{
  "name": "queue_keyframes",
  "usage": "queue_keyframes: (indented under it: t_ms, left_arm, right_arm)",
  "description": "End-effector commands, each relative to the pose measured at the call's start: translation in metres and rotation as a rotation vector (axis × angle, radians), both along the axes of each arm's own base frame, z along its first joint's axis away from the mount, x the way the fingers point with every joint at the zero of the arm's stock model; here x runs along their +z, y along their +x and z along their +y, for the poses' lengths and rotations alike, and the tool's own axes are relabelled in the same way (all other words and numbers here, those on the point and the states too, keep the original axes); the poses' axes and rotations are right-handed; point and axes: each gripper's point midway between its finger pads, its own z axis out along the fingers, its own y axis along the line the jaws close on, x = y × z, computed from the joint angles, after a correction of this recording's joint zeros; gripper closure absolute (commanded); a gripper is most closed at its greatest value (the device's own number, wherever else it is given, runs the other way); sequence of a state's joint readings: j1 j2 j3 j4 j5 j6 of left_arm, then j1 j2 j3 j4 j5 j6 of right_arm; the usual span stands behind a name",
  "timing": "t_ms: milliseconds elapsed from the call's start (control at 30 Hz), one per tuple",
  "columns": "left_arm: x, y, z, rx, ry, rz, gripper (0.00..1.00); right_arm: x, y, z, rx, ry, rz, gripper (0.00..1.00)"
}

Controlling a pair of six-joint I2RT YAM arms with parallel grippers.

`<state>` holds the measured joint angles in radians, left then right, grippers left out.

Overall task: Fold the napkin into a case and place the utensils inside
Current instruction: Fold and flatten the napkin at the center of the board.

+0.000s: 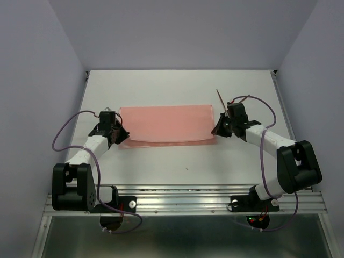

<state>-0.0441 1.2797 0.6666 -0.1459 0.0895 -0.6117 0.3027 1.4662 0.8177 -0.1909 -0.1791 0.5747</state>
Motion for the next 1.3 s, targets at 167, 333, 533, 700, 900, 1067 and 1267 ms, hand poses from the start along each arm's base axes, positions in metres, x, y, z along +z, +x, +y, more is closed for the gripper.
queue_keyframes:
  t_ms: [167, 333, 533, 700, 900, 1067, 1267]
  left_arm:
    - [-0.012, -0.002, -0.001, 0.009, -0.005, 0.009, 1.0]
    - [-0.019, -0.005, -0.003, 0.006, -0.012, 0.031, 1.0]
    - [-0.023, -0.006, -0.003, 0.005, -0.011, 0.04, 1.0]
    - [-0.026, -0.007, -0.004, 0.0, -0.011, 0.051, 1.0]
    - [-0.026, -0.007, -0.004, 0.001, -0.008, 0.051, 1.0]
    - [-0.024, -0.006, -0.004, -0.001, -0.006, 0.047, 1.0]
    - [-0.026, -0.007, -0.005, -0.011, -0.002, 0.055, 1.0]
  right_arm:
    - [-0.012, 0.001, -0.001, -0.006, -0.014, -0.017, 0.99]
    - [-0.024, -0.005, -0.002, 0.0, -0.034, 0.008, 0.99]
    - [-0.031, -0.006, -0.004, -0.005, -0.05, 0.017, 0.99]
    - [-0.038, -0.007, -0.006, -0.01, -0.061, 0.028, 0.99]
    - [-0.04, -0.008, -0.007, -0.013, -0.066, 0.032, 0.99]
    - [-0.039, -0.006, -0.01, -0.026, -0.079, 0.026, 0.99]
    - [-0.038, -0.005, -0.01, -0.029, -0.08, 0.026, 0.96]
